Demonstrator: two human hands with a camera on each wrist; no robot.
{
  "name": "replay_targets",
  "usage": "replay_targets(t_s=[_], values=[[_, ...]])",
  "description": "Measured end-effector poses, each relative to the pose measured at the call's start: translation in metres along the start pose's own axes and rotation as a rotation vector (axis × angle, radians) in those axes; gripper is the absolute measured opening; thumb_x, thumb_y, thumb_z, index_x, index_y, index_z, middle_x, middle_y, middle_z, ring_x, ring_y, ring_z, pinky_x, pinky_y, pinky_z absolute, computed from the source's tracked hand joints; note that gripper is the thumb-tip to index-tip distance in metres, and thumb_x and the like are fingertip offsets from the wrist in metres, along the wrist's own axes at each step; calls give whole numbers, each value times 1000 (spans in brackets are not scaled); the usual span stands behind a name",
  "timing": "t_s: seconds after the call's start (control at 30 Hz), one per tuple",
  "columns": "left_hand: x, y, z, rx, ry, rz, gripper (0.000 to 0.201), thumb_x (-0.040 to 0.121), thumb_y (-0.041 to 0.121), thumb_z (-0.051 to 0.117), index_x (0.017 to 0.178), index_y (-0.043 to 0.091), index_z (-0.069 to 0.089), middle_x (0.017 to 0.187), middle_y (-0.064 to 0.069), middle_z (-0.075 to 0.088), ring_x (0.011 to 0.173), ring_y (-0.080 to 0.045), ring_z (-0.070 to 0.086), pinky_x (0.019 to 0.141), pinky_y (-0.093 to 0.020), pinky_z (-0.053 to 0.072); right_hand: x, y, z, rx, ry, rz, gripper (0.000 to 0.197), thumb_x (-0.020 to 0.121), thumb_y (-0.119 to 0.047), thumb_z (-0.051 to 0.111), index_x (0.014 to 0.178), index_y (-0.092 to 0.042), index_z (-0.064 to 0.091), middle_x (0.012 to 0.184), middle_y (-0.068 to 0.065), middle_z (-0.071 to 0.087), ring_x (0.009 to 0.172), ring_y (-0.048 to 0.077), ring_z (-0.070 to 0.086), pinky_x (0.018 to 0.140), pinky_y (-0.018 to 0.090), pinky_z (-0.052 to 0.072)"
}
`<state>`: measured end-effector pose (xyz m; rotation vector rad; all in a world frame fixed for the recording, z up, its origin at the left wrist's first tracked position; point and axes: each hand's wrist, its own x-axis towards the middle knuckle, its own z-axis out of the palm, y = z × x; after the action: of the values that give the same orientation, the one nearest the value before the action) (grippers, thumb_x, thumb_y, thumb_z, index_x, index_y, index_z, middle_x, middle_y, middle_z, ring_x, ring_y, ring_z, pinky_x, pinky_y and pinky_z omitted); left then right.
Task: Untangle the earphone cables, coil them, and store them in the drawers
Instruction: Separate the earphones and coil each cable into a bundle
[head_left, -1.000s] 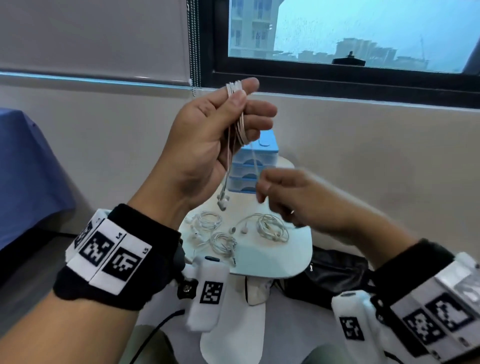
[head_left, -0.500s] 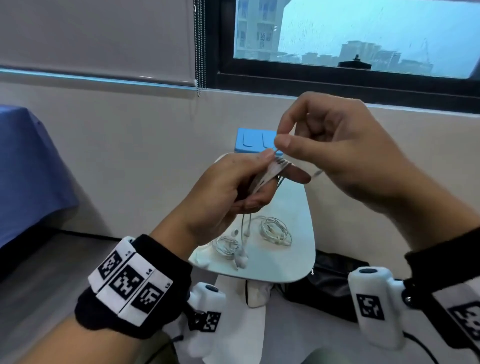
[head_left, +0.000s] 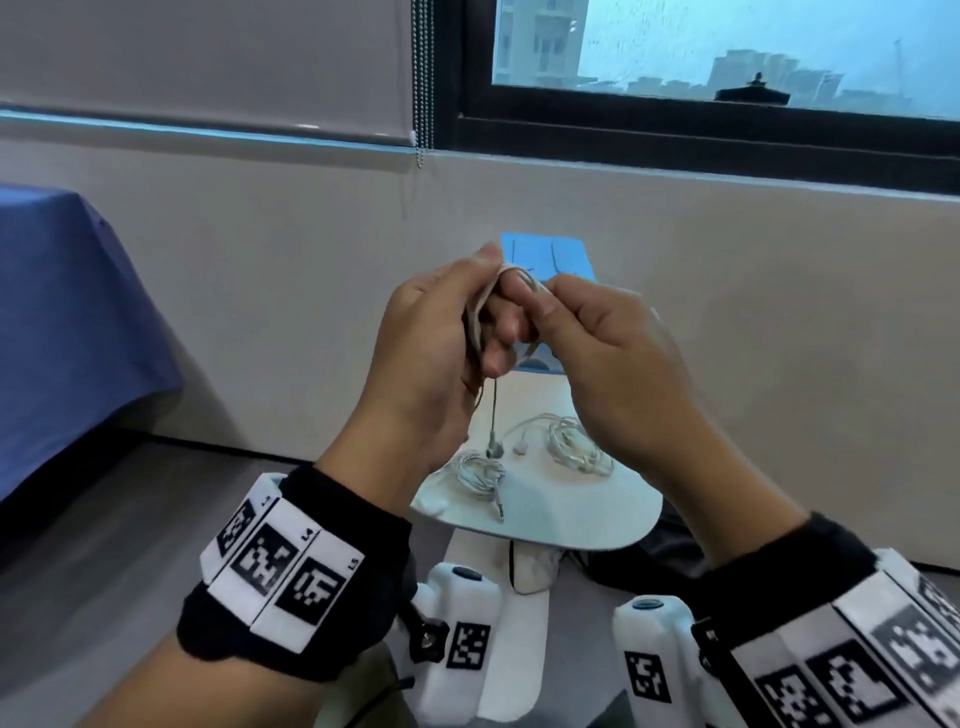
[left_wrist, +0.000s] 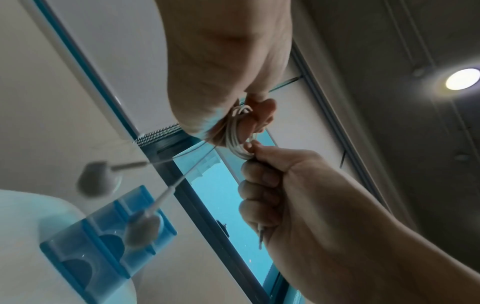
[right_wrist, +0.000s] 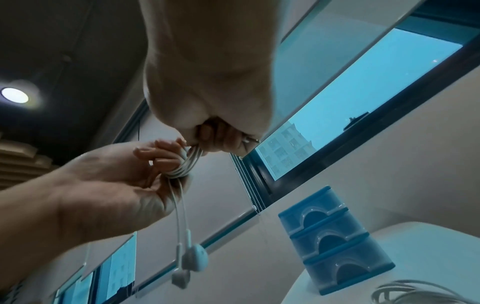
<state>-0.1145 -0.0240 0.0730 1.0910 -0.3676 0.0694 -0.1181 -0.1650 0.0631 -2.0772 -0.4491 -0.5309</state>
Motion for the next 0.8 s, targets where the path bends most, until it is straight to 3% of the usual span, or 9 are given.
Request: replay_targets(t_s=[0.13, 0.3, 0.37, 0.43, 0.5, 0.6, 0.7, 0.8], values=[[-7, -9, -1, 152, 157, 86, 35, 101, 15, 60, 68, 4, 60, 54, -5, 50, 38, -12, 39, 43, -20, 35, -10, 0, 5, -104, 7, -51, 32, 103, -35, 42, 76, -24, 55, 74, -3, 63, 76, 20, 57, 71, 49, 48], [-25, -33, -10, 304, 224, 92, 24, 93, 14, 74, 76, 4, 60, 56, -6, 58, 42, -15, 44, 46, -23, 43, -30, 12, 8, -77, -102, -15, 33, 107, -29, 45, 79, -18, 59, 73, -5, 60, 72, 17, 53, 68, 44, 46], [-36, -45, -16, 359, 243, 107, 21, 92, 15, 76, 81, 6, 60, 57, -1, 60, 42, -13, 45, 46, -22, 41, -45, 20, 9, -54, -136, 26, 34, 108, -27, 47, 80, -16, 62, 71, -8, 60, 68, 11, 52, 65, 36, 40], [-46, -56, -20, 423, 237, 132, 17, 92, 17, 76, 84, 10, 63, 58, 5, 62, 44, -9, 48, 49, -23, 42, -61, 27, 11, -20, -161, 69, 33, 108, -26, 49, 79, -18, 64, 69, -11, 58, 67, 9, 50, 66, 30, 37], [-51, -63, -23, 482, 207, 110, 16, 93, 19, 75, 82, 13, 66, 60, 9, 63, 47, -4, 51, 54, -21, 41, -74, 32, 10, 42, -160, 96, 31, 105, -28, 49, 80, -22, 66, 69, -12, 57, 68, 8, 48, 68, 34, 40], [-51, -65, -26, 539, 143, 37, 17, 95, 19, 73, 82, 12, 67, 58, 10, 62, 46, -1, 48, 52, -18, 37, -79, 37, 1, 111, -145, 101, 23, 105, -18, 48, 93, -17, 67, 68, -14, 55, 67, 8, 46, 67, 30, 39], [-52, -61, -24, 501, 87, -7, 16, 96, 21, 71, 83, 14, 67, 61, 6, 59, 48, -5, 43, 50, -18, 35, -80, 41, -5, 62, -134, 53, 18, 103, -17, 50, 92, -15, 64, 76, -4, 59, 77, 18, 54, 73, 36, 45], [-52, -56, -22, 387, 63, -46, 16, 97, 18, 70, 84, 12, 65, 63, 2, 56, 47, -6, 37, 48, -18, 32, -78, 40, -7, -138, -66, 35, 14, 99, -30, 59, 94, -29, 72, 97, -9, 58, 98, 17, 53, 84, 30, 41]])
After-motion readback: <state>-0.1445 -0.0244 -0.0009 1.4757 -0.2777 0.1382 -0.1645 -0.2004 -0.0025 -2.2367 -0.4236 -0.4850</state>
